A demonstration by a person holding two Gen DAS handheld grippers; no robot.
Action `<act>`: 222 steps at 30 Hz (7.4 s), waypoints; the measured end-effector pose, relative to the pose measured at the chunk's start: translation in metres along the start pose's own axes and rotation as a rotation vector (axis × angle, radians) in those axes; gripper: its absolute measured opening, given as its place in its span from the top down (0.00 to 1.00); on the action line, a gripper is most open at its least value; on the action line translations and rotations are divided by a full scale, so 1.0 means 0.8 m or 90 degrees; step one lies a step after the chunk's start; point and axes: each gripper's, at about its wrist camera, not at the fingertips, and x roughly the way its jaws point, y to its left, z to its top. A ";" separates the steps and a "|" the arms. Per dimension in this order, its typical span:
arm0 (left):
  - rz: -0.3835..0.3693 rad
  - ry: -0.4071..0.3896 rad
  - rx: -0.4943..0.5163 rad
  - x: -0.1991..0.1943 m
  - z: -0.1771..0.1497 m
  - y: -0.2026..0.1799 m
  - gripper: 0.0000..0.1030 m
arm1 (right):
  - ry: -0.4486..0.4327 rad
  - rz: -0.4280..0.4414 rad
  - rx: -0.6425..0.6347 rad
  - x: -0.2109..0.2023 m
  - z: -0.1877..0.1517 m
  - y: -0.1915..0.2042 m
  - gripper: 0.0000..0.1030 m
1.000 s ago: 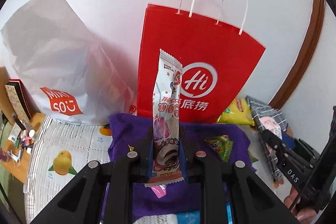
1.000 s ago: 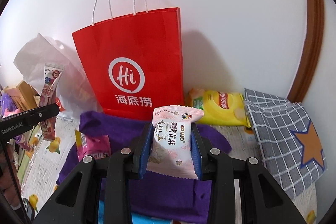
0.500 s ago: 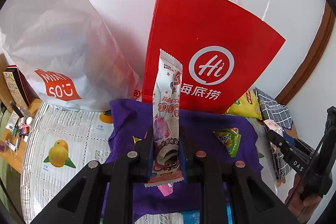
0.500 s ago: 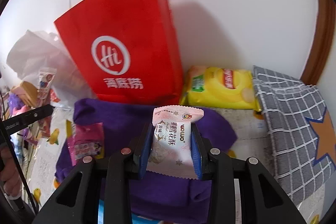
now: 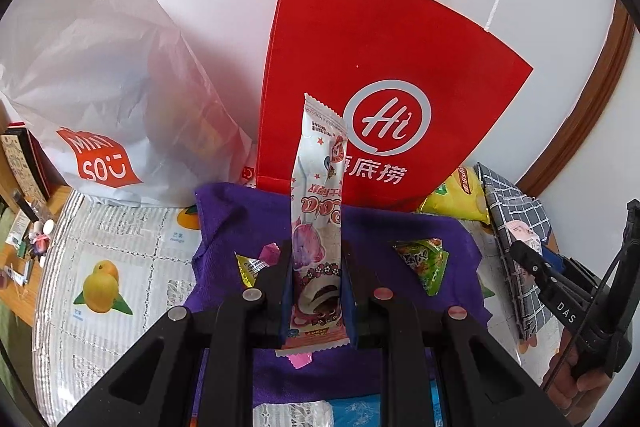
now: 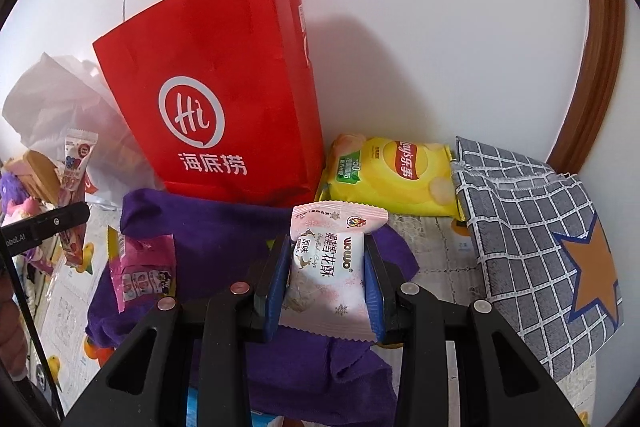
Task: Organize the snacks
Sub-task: 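Lift and carry both held snacks over the purple towel with both grippers, then open the right gripper dropping the pink pastry packet on the towel while the left releases the white stick snack, then grasp the pink peach packet with the right gripper while the left grasps the blue chocolate bag, then lift and carry both held snacks over the purple towel with both grippers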
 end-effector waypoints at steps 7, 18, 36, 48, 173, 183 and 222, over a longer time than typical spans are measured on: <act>-0.001 0.001 0.003 -0.003 0.000 0.000 0.81 | 0.007 -0.001 -0.006 0.004 0.000 0.002 0.66; -0.004 -0.001 -0.004 -0.003 0.001 0.005 0.81 | 0.033 -0.006 -0.014 0.019 -0.004 0.008 0.66; 0.000 0.000 -0.020 -0.004 0.004 0.015 0.81 | 0.084 -0.002 -0.029 0.048 -0.015 0.024 0.66; -0.002 0.016 -0.022 0.003 0.004 0.015 0.81 | 0.137 -0.005 -0.047 0.090 -0.032 0.040 0.66; -0.044 0.094 0.251 -0.085 -0.359 -0.004 0.41 | 0.057 -0.062 0.011 -0.105 -0.336 -0.005 0.67; 0.068 0.010 0.215 -0.092 -0.335 0.027 0.59 | 0.062 -0.055 0.003 -0.092 -0.322 0.003 0.66; 0.070 0.025 0.112 -0.059 -0.319 0.062 0.54 | 0.054 -0.046 0.020 -0.085 -0.318 -0.001 0.65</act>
